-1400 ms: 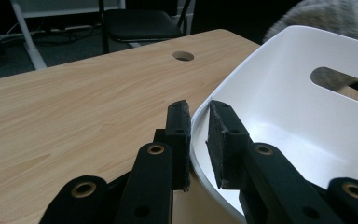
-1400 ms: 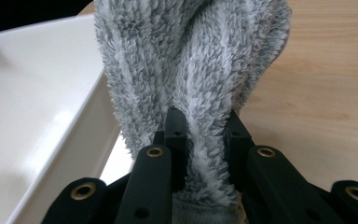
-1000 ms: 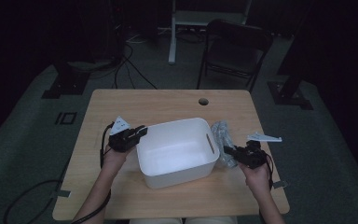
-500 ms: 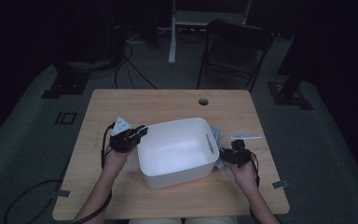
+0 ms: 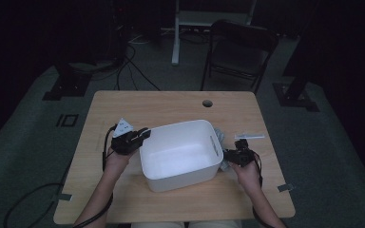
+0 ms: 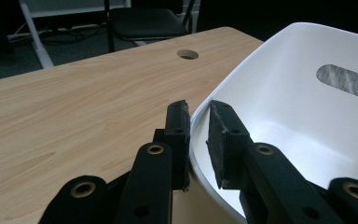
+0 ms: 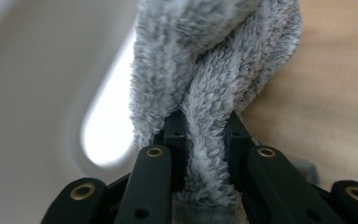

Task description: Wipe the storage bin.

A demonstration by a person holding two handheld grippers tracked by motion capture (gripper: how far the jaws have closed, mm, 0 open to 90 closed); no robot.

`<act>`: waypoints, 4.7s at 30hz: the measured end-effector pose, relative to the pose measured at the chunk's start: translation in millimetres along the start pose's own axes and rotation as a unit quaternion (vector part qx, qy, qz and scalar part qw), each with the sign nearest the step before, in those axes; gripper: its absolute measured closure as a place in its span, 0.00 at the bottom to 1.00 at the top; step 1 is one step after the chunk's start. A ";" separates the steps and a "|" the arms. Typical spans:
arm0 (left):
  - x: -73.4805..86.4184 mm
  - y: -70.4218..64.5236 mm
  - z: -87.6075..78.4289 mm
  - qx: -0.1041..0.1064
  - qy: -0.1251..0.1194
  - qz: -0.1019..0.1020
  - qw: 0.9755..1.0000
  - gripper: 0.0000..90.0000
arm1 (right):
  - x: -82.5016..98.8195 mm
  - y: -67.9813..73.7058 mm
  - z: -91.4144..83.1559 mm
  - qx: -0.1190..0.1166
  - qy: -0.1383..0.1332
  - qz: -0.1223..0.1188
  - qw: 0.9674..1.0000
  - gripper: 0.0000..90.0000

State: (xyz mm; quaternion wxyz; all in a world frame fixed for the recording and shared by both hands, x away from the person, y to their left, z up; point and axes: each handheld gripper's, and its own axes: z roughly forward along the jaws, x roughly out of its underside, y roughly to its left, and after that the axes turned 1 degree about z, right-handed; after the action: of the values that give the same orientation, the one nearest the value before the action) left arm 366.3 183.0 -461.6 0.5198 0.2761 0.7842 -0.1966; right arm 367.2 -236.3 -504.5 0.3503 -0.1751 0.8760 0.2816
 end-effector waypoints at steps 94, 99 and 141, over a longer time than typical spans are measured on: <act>-28.9 42.2 -5.2 0.088 0.011 -0.015 0.996 0.37 | -26.9 -29.1 -46.7 -0.018 -0.090 0.049 0.995 0.85; -33.0 40.8 4.4 0.112 0.016 0.023 0.993 0.40 | -17.5 -32.4 -52.1 -0.020 -0.096 0.058 0.993 0.85; -13.9 17.9 1.6 0.101 0.054 0.033 0.993 0.97 | 8.9 -37.0 -61.2 -0.012 -0.095 0.065 0.993 0.85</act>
State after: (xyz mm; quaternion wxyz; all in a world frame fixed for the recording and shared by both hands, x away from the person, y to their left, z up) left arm 383.1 192.6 -449.8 0.4519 0.3635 0.7777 -0.2425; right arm 348.2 -303.8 -488.1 0.4112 -0.0939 0.8447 0.3296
